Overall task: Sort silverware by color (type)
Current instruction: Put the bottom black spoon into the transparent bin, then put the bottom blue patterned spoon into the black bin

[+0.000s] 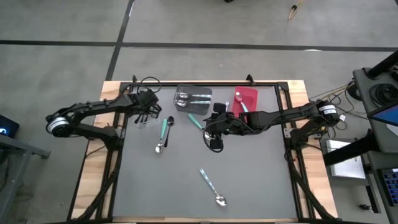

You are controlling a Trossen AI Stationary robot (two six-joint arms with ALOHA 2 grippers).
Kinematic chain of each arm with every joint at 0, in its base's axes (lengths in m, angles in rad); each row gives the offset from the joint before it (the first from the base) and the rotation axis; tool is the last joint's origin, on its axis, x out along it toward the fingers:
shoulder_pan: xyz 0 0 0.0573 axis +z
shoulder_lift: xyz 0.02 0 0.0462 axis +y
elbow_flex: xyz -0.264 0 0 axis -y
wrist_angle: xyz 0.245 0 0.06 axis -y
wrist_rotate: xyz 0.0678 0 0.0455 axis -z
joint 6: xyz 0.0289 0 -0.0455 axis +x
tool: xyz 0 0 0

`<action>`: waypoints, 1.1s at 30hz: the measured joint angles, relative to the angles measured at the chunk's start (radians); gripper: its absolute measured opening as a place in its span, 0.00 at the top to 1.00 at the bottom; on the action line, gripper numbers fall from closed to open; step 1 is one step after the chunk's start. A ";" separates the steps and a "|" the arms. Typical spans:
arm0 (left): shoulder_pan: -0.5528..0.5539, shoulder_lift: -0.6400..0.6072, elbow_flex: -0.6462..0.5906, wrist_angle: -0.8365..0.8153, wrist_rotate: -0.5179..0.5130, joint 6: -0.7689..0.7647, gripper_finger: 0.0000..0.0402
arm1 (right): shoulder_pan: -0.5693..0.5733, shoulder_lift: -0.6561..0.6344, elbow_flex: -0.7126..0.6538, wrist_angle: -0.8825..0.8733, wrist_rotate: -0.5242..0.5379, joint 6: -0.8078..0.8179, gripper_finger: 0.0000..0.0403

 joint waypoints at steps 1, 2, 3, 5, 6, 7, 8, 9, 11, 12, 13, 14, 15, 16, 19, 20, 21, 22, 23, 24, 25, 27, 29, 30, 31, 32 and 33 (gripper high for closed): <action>0.000 0.006 0.000 0.001 0.000 0.000 1.00 | 0.000 0.000 0.000 0.000 0.000 0.000 0.61; 0.000 0.012 0.000 0.003 0.000 0.000 1.00 | 0.000 0.000 0.000 0.000 0.000 0.000 0.61; 0.000 0.020 0.000 0.006 0.000 0.000 1.00 | 0.000 0.000 0.000 0.000 0.000 0.000 0.61; 0.000 0.033 0.000 0.011 -0.003 -0.004 1.00 | 0.000 0.000 -0.001 0.000 0.000 0.001 0.61; 0.000 0.040 0.000 0.013 -0.007 -0.011 1.00 | 0.000 0.000 -0.001 0.000 0.000 0.001 0.61; 0.000 0.045 0.000 0.018 -0.009 -0.017 1.00 | 0.000 0.000 -0.002 0.000 0.000 0.001 0.61; 0.000 0.049 0.000 0.024 -0.010 -0.022 1.00 | 0.000 0.000 -0.003 0.000 0.000 0.001 0.61; 0.000 0.054 0.001 0.029 -0.010 -0.026 1.00 | 0.000 0.000 -0.004 0.000 0.000 0.001 0.61; 0.000 0.060 0.002 0.039 -0.010 -0.028 1.00 | 0.000 0.000 -0.004 0.000 0.000 0.001 0.61; 0.000 0.061 0.002 0.040 -0.010 -0.030 0.99 | 0.000 0.000 -0.004 0.000 0.000 0.001 0.61; 0.000 0.062 0.002 0.042 -0.010 -0.030 0.99 | 0.000 0.000 -0.004 0.000 0.000 0.001 0.61; 0.000 0.062 0.002 0.043 -0.010 -0.030 0.98 | 0.000 0.000 -0.004 0.000 0.000 0.001 0.61; 0.000 0.061 0.002 0.042 -0.010 -0.030 0.97 | 0.000 0.001 -0.004 0.000 0.000 0.001 0.61; 0.000 0.060 0.002 0.042 -0.011 -0.030 0.96 | 0.000 0.001 -0.004 0.000 0.000 0.001 0.61; 0.000 0.059 0.002 0.042 -0.012 -0.029 0.95 | 0.000 0.001 -0.004 0.000 0.000 0.002 0.61; 0.000 0.059 0.002 0.043 -0.013 -0.029 0.95 | 0.000 0.001 -0.004 0.000 0.000 0.002 0.61; 0.000 0.059 0.002 0.043 -0.013 -0.029 0.95 | 0.000 0.001 -0.004 0.000 0.000 0.002 0.61; 0.000 0.059 0.002 0.043 -0.013 -0.029 0.95 | 0.000 0.001 -0.004 0.000 0.000 0.002 0.61; 0.000 0.059 0.002 0.043 -0.014 -0.029 0.95 | 0.000 0.001 -0.004 0.000 0.000 0.002 0.61; 0.000 0.059 0.002 0.043 -0.015 -0.029 0.95 | 0.000 0.001 -0.004 0.000 0.000 0.004 0.61; 0.000 0.059 0.002 0.043 -0.016 -0.028 0.95 | 0.000 0.001 -0.004 0.000 0.000 0.005 0.61; 0.000 0.059 0.002 0.043 -0.017 -0.028 0.95 | 0.000 0.001 -0.004 0.000 0.000 0.005 0.61; -0.003 0.051 0.000 0.042 -0.024 -0.026 0.95 | 0.000 0.001 -0.004 0.000 0.000 0.006 0.61; -0.009 0.045 0.000 0.037 -0.027 -0.024 0.95 | 0.000 0.001 -0.004 0.000 0.000 0.006 0.61; -0.017 0.034 -0.002 0.030 -0.031 -0.022 0.95 | 0.000 0.001 -0.004 0.000 0.000 0.008 0.61; -0.030 0.019 -0.002 0.020 -0.033 -0.027 0.95 | 0.000 0.001 -0.004 0.002 0.000 0.009 0.61; -0.050 -0.001 -0.002 0.014 -0.034 -0.035 0.95 | 0.000 0.001 -0.004 0.007 0.000 0.009 0.61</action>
